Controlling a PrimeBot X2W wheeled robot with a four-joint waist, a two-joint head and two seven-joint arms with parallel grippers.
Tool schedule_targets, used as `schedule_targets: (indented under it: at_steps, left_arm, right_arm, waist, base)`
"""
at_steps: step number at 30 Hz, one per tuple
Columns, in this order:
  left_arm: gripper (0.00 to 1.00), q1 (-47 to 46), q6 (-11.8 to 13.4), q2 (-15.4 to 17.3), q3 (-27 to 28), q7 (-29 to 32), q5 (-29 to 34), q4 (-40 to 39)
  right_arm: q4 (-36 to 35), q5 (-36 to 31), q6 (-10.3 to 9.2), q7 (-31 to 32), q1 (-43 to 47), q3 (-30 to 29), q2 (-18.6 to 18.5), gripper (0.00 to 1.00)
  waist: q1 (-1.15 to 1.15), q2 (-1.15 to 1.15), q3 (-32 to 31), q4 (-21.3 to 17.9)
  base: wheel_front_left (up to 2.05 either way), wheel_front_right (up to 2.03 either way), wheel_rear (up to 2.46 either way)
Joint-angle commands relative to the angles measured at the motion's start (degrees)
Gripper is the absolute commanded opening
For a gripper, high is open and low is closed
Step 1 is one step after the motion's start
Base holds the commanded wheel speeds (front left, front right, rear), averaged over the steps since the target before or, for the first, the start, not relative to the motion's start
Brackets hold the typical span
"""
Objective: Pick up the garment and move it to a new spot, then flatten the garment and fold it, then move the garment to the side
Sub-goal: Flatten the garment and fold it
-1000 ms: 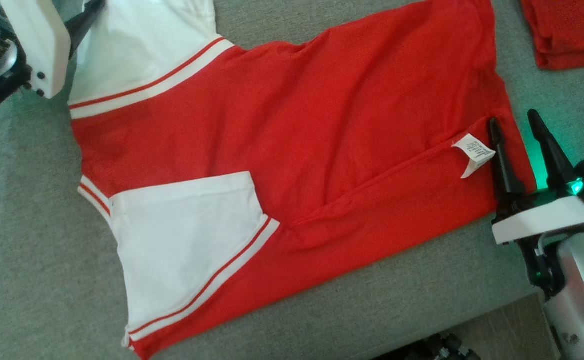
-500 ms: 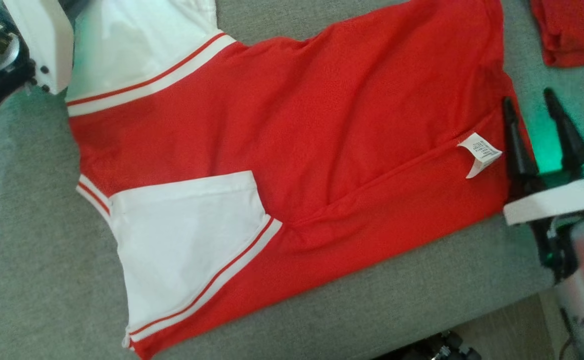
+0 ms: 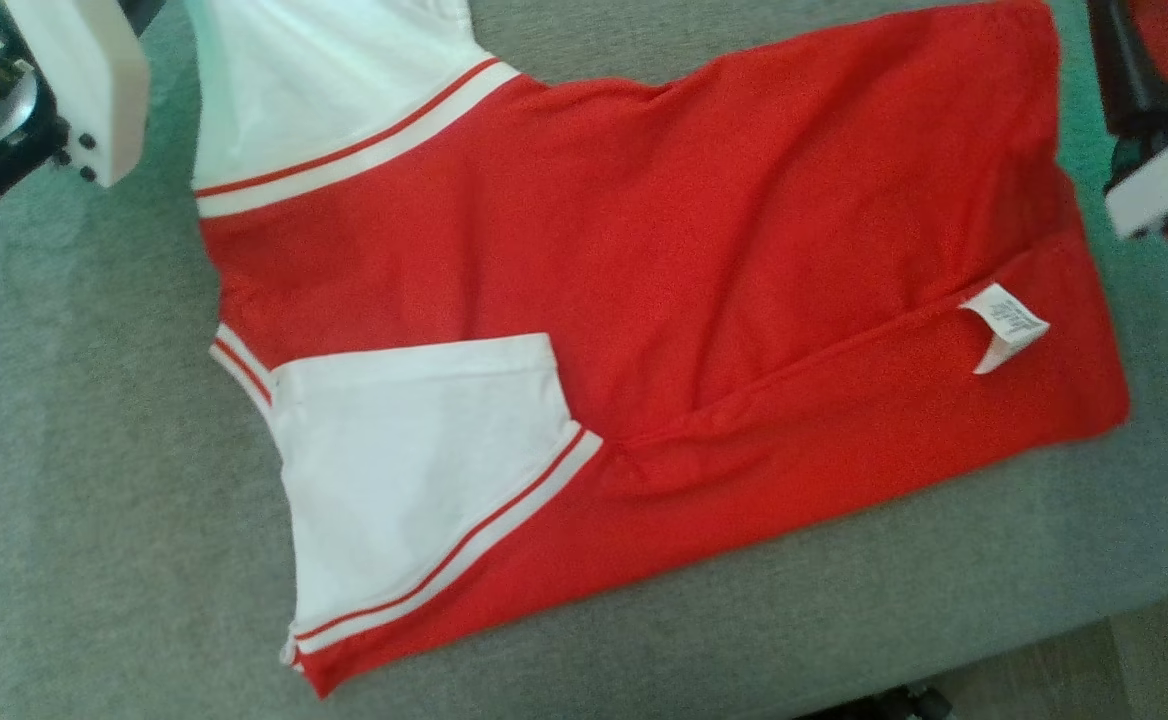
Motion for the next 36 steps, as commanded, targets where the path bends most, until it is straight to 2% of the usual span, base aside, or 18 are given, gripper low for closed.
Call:
schedule_targets:
  at_steps: [1,9,11,12,13,18,19,26,27,31,35,36]
  left_arm:
    - [0.00,-3.29,0.10,1.74,2.54,-0.39,0.81,-0.94]
    - [0.00,-3.12,0.10,1.55,2.53,-1.66,2.20,-2.32]
    - [0.00,-3.01,0.10,1.78,2.53,-1.97,2.34,-2.48]
    - [0.00,-2.94,0.10,1.85,2.53,-2.14,2.34,-2.47]
    - [0.00,-2.86,0.10,1.89,2.53,-2.25,2.32,-2.45]
    - [0.00,-2.88,0.10,1.98,2.53,-2.37,2.38,-2.64]
    - [0.00,-2.87,0.10,1.98,2.53,-2.35,2.41,-2.67]
    - [0.00,-2.59,0.10,1.99,2.53,-2.16,2.17,-2.83]
    - [0.00,-2.54,0.10,1.97,2.53,-2.14,2.16,-2.84]
    - [0.00,-2.31,0.10,1.84,2.53,-2.03,2.11,-2.83]
    - [0.00,-2.23,0.10,1.73,2.53,-1.87,2.17,-3.04]
    - [0.00,-2.22,0.10,1.71,2.53,-1.87,2.15,-3.08]
  right_arm:
    - [-0.25,0.60,0.39,2.13,-0.30,1.07,-2.13,1.00]
    - [5.11,2.04,0.39,11.02,-4.17,4.13,-5.26,0.99]
    - [5.24,2.45,0.39,11.83,-4.25,4.53,-5.96,0.75]
    - [5.29,2.75,0.39,12.34,-4.22,4.73,-6.23,0.53]
    - [5.33,3.09,0.39,12.96,-4.16,4.94,-6.48,0.43]
    - [5.38,4.09,0.39,15.75,-4.07,5.46,-7.68,0.31]
    - [5.45,4.11,0.39,16.20,-4.05,5.44,-7.81,0.25]
    - [5.99,4.51,0.39,19.19,-3.92,4.60,-7.43,0.33]
    - [5.97,4.59,0.39,19.42,-3.88,4.48,-7.38,0.31]
    - [6.02,4.92,0.39,20.97,-3.67,4.17,-7.37,0.00]
    - [6.45,5.62,0.39,23.77,-3.52,3.72,-7.22,0.01]
    - [6.51,5.82,0.39,24.43,-3.50,3.57,-7.16,0.08]
  waist:
    - [0.00,0.00,0.40,0.87]
    - [0.00,0.00,0.73,3.38]
    - [0.00,0.00,0.81,3.73]
    - [0.00,0.00,0.83,3.88]
    - [0.00,0.00,0.87,4.04]
    - [0.00,0.00,1.38,4.75]
    - [0.00,0.00,1.44,4.85]
    - [0.00,0.00,1.57,5.30]
    - [0.00,0.00,1.57,5.37]
    - [0.00,0.00,1.56,5.77]
    - [0.00,0.00,1.56,6.18]
    - [0.00,0.00,1.53,6.25]
  base:
    - [0.00,0.00,0.00]
    - [0.00,0.00,0.00]
    - [0.00,0.00,0.00]
    - [0.00,0.00,0.00]
    - [0.00,0.00,0.00]
    - [0.00,0.00,0.00]
    - [0.00,0.00,0.00]
    - [0.00,0.00,0.00]
    - [0.00,0.00,0.00]
    - [0.00,0.00,0.00]
    - [0.00,0.00,0.00]
    - [0.00,0.00,0.00]
